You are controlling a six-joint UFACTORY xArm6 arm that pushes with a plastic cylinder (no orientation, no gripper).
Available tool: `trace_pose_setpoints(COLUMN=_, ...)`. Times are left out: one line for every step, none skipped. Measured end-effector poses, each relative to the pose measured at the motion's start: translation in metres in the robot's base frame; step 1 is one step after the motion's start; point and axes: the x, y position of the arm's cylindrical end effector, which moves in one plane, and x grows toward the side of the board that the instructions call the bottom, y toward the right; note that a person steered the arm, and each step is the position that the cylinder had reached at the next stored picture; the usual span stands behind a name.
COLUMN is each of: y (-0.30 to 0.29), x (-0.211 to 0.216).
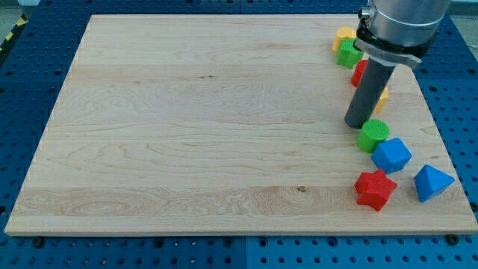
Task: Move your arm towards the top right side of the board
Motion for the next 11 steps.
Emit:
trace_pose_setpoints(y=0.0, x=0.011)
trace_pose_setpoints(y=0.0, x=0.025)
trace_pose_setpoints(y=-0.001, x=0.039)
trace_pose_setpoints(y=-0.02, x=0.044)
trace_pose_setpoints(y=-0.061, x=0.011)
trace_pose_setpoints(y=-0.076, x=-0.054)
trace_pose_setpoints(y=-0.052, x=-0.127)
trace_pose_setpoints(y=-0.052, x=-0.215)
trace_pose_setpoints(y=-0.049, x=-0.276)
trace_pose_setpoints(y=0.005, x=-0.275)
trace_pose_setpoints(y=0.042, x=-0.248)
